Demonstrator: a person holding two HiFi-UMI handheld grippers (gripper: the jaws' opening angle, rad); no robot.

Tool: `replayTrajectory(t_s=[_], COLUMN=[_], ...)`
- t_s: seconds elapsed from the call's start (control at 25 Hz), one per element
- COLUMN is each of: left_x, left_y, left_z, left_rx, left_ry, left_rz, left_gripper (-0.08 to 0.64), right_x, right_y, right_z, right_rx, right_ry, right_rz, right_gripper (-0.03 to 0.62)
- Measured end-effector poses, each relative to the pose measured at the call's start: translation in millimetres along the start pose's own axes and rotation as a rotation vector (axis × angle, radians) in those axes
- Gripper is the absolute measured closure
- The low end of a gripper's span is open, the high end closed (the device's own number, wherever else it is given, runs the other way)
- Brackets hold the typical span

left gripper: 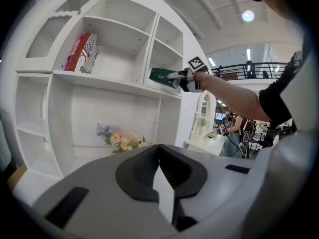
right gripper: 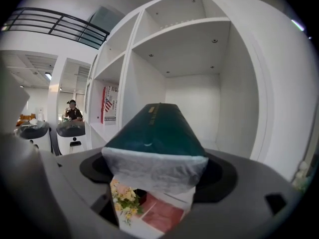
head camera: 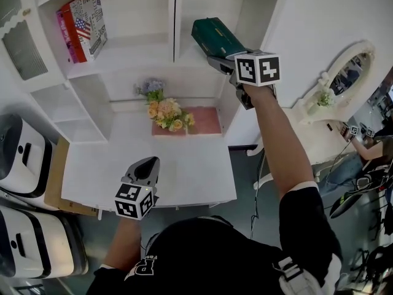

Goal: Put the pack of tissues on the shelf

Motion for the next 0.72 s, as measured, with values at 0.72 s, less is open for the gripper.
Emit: replayTrajectory(t_s=[0.72], left_x=[6], left_y=[6], left_z=[4], left_rx=[-0.071], left_ry=[0.007], left_rz=[-0.017], left_gripper=[0.546], right_x=[-27], right_y=[-24], right_z=[86], right_rx=[0.042], right_ry=[0.116], right_rz=[-0.077], right_gripper=[0.141])
Point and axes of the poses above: the fingertips, and each gripper's own axes: z forward along the fingers, y to its left, x out of its underside, the point moved 3 cm from there along -z, backward along the fingers, and after that the axes turned 4 degrees about x, right-handed, at the moved point
